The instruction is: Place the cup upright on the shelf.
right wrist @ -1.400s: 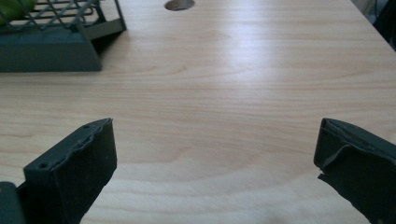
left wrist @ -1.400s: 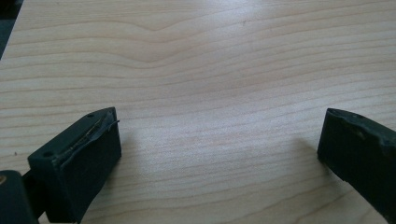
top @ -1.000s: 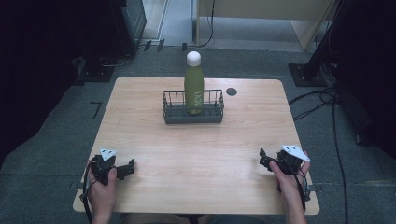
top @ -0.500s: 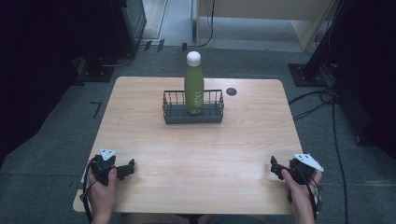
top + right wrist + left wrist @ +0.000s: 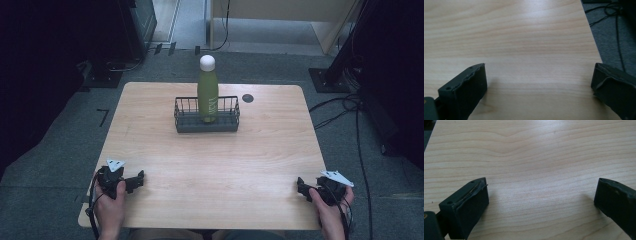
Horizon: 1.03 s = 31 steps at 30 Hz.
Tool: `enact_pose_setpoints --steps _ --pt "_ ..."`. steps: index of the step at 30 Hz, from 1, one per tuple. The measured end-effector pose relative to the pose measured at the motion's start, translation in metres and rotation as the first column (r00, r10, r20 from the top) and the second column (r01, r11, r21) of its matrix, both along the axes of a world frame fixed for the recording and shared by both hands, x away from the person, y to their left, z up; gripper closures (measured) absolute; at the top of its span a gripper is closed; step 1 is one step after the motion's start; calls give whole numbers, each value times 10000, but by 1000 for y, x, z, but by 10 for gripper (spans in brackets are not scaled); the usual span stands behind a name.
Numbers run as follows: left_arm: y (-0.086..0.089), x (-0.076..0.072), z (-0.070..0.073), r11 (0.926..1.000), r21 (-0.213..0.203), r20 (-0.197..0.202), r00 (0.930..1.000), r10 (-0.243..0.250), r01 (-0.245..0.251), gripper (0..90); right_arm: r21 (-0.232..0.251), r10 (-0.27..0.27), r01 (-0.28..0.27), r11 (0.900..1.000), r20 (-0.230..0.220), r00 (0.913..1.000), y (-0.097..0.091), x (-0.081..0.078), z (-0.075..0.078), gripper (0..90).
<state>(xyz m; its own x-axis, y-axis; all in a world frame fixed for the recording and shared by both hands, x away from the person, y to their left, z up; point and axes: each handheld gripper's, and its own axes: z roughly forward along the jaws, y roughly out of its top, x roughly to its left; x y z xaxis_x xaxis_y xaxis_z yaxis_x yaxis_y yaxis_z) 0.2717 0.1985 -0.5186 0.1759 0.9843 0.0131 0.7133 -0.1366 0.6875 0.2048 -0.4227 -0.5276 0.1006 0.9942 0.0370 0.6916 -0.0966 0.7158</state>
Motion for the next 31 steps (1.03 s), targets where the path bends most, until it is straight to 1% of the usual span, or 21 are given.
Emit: enact_pose_setpoints --steps 1,7,31 --pt "0 0 0 10000 -1 0 10000 0 0 0 -80 74 -75 9999 -55 10000 0 -1 0 0" --pt "0 0 0 10000 0 2 10000 -2 2 0 -93 290 -290 9995 -59 9996 -3 0 0 0" --pt "0 0 0 10000 5 -6 10000 11 -11 0 -77 222 -222 9997 -71 9997 -3 0 0 0"
